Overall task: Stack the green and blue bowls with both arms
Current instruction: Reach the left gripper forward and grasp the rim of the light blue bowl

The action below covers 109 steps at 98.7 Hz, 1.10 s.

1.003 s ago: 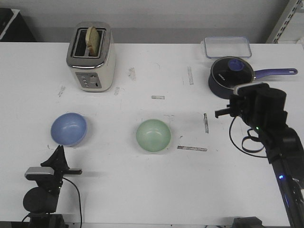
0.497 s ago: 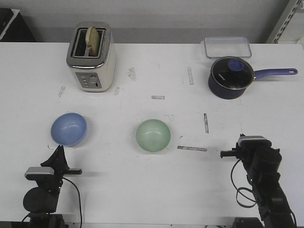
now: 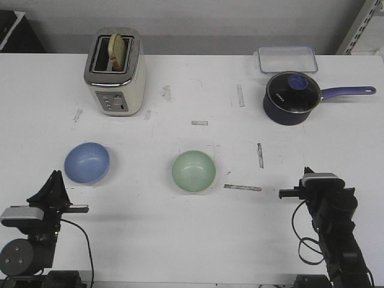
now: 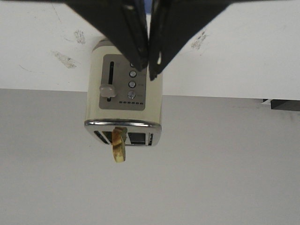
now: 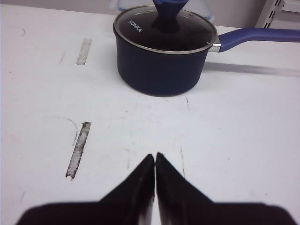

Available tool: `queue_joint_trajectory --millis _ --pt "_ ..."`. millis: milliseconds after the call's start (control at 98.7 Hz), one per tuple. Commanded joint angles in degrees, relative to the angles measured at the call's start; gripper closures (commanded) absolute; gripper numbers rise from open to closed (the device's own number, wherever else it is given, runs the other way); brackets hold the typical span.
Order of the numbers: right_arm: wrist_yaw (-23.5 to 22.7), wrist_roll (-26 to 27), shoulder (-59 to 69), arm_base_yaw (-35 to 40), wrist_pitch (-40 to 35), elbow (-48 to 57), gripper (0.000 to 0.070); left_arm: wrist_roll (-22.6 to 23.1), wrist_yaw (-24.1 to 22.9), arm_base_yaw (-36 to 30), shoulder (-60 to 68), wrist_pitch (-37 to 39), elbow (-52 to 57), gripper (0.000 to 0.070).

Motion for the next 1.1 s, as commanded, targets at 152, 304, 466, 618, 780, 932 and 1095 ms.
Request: queue_joint_trajectory --millis 152,304,466,618,780,932,1095 --pt "-0.1 0.2 0.3 0.1 1.0 0.7 0.07 1.3 0.0 0.2 19.8 -11.5 23.7 0.0548" --pt "-0.1 0.2 0.3 0.1 1.0 0.7 0.07 -1.1 0.0 0.2 31.9 -19.5 37.1 0.028" --pt "-0.1 0.2 0.3 0.1 1.0 0.7 0.07 -5.6 0.0 2.3 44.0 -28.7 47.7 0.0199" --pt "-0.1 0.2 0.3 0.1 1.0 0.7 0.07 -5.4 0.1 6.8 53.1 -33.1 49.8 0.0201" --pt "-0.1 0.2 0.3 0.1 1.0 0.7 0.07 -5.4 3.9 10.9 63.4 -40.2 49.8 0.0207" --pt "-0.1 0.2 0.3 0.1 1.0 0.7 0.07 -5.4 5.7 12.5 72.5 -45.1 49.8 0.0211" --pt "-0.1 0.2 0.3 0.1 1.0 0.7 0.07 -5.4 5.7 12.5 79.8 -46.4 49.8 0.0211"
